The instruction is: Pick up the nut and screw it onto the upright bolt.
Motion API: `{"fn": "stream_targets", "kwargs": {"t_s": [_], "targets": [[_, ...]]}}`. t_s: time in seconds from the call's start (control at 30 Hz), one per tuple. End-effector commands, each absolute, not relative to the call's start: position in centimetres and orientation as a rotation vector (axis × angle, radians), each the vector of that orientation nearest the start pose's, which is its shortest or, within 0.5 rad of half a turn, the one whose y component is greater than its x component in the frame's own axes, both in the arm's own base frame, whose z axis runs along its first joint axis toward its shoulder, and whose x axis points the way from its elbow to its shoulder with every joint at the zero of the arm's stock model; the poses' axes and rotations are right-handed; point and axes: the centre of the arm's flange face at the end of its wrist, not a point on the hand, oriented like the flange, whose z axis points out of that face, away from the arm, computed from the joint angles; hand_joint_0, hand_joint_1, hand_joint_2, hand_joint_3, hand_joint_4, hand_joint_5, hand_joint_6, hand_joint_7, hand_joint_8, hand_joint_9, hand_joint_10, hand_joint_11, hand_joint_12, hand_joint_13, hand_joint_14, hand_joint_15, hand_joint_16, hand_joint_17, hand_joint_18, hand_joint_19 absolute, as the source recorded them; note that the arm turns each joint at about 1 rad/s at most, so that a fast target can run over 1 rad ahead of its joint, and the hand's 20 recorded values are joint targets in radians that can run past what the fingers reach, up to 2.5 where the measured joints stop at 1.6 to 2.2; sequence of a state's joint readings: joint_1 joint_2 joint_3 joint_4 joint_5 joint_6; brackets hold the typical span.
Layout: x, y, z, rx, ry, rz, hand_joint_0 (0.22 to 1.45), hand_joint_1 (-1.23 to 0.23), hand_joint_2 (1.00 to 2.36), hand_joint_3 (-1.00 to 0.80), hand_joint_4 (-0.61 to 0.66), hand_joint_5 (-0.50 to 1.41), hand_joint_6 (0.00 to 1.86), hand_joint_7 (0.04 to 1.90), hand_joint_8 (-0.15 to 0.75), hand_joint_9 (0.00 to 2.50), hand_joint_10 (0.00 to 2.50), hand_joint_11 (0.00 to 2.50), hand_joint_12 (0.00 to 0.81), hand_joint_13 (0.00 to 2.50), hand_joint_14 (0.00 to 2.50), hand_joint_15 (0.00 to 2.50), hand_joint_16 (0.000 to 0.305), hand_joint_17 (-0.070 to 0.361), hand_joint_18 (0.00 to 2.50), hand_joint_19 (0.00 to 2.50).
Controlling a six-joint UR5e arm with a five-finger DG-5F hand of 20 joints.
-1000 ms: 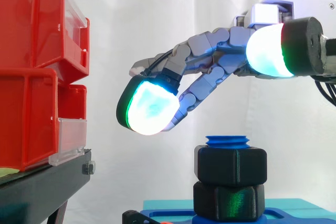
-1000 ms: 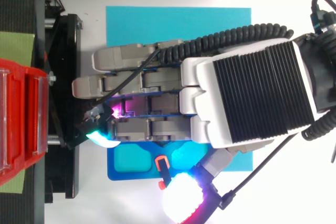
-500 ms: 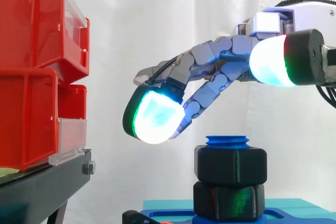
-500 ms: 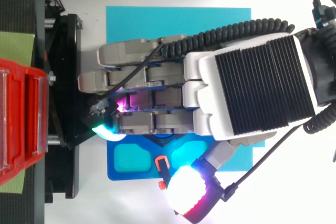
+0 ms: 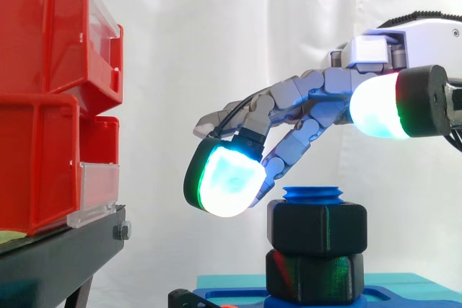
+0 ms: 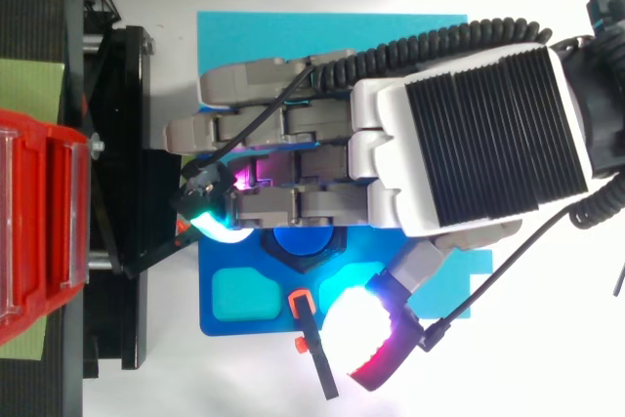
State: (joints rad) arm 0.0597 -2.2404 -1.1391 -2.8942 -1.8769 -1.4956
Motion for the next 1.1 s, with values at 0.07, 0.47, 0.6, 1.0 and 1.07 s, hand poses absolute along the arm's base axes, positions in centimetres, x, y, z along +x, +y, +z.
{"fn": "stream_targets", "kwargs": {"t_s": [0.07,0.47,0.6,1.0,1.07], "targets": [[74.2,-6.3,29.8,-0.231,1.564,0.348,0.52,-0.08,1.00,-0.50,0.25,-0.06,0.50,0.86,0.222,0.64,0.00,0.00,0.298,0.19,0.00,0.00,0.032,0.073,0.00,0.00],[74.0,-7.1,28.9,-0.236,1.540,0.349,0.53,-0.12,1.00,-0.50,0.23,-0.02,0.51,1.05,0.241,0.74,0.00,0.00,0.273,0.30,0.00,0.00,0.026,0.059,0.00,0.00],[74.0,-7.2,29.0,-0.235,1.540,0.348,0.53,-0.14,1.00,-0.50,0.21,-0.02,0.51,1.10,0.243,0.77,0.00,0.00,0.267,0.32,0.00,0.00,0.025,0.055,0.00,0.00],[73.9,-7.9,29.0,-0.239,1.537,0.348,0.55,-0.25,1.00,-0.50,0.17,0.02,0.50,1.34,0.261,1.00,0.00,0.00,0.230,0.53,0.00,0.00,0.016,0.036,0.09,0.00],[73.9,-8.1,28.9,-0.238,1.537,0.347,0.55,-0.27,1.00,-0.50,0.17,0.03,0.50,1.37,0.266,1.04,0.00,0.00,0.225,0.55,0.00,0.00,0.015,0.034,0.12,0.00]]}}
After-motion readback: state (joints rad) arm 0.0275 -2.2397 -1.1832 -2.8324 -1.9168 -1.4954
